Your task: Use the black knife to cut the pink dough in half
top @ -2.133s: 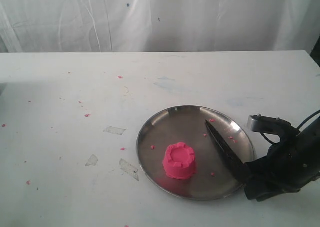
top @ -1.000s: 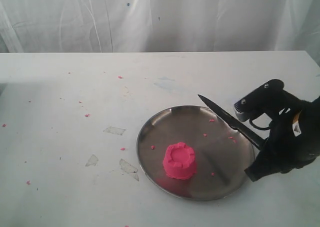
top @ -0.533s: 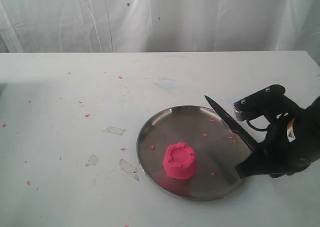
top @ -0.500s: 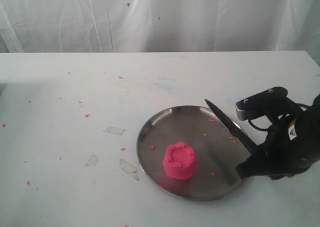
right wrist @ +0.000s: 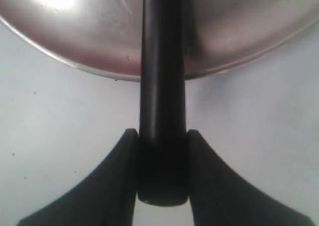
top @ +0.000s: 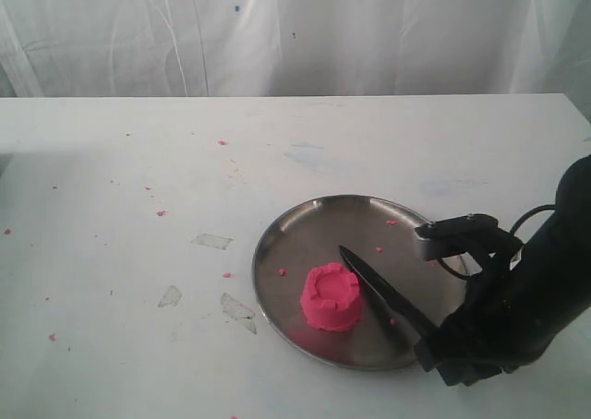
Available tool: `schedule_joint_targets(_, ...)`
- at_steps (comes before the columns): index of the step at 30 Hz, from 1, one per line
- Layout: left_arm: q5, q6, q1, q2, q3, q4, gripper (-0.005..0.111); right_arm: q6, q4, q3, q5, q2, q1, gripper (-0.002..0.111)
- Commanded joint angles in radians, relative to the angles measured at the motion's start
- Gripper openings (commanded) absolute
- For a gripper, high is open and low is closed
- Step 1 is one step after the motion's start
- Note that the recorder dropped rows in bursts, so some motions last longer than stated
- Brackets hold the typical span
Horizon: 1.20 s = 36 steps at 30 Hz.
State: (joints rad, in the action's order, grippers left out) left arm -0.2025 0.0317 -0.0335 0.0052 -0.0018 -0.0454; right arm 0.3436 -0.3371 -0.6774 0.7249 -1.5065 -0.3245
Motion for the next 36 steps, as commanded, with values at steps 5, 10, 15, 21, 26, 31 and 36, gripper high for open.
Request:
schedule_joint_targets(5, 0.002, -0.005, 0.001, -0.005, 0.002, 0.003, 0.0, -0.014, -0.006, -0.001, -0.015, -0.06, 0.006, 0.037)
schedule_joint_targets(10, 0.002, -0.005, 0.001, -0.005, 0.002, 0.003, 0.0, -0.033, -0.002, -0.05, 0.049, -0.044, 0.006, 0.039)
schedule_joint_targets(15, 0.002, -0.005, 0.001, -0.005, 0.002, 0.003, 0.0, -0.06, 0.019, -0.175, 0.19, 0.03, 0.057, 0.039)
schedule_joint_targets(21, 0.002, -0.005, 0.001, -0.005, 0.002, 0.003, 0.0, 0.044, -0.148, -0.281, 0.378, 0.007, 0.267, 0.039)
schedule_joint_targets(26, 0.002, -0.005, 0.001, -0.005, 0.002, 0.003, 0.0, 0.446, -0.478, -0.212, 0.496, -0.121, 0.352, 0.039)
schedule_joint_targets(31, 0.002, -0.005, 0.001, -0.005, 0.002, 0.003, 0.0, 0.53, -0.393, -0.161, 0.327, -0.171, 0.355, 0.039)
schedule_joint_targets(36, 0.002, -0.005, 0.001, -0.005, 0.002, 0.003, 0.0, 0.512, -0.384, -0.135, 0.26, -0.173, 0.355, 0.039)
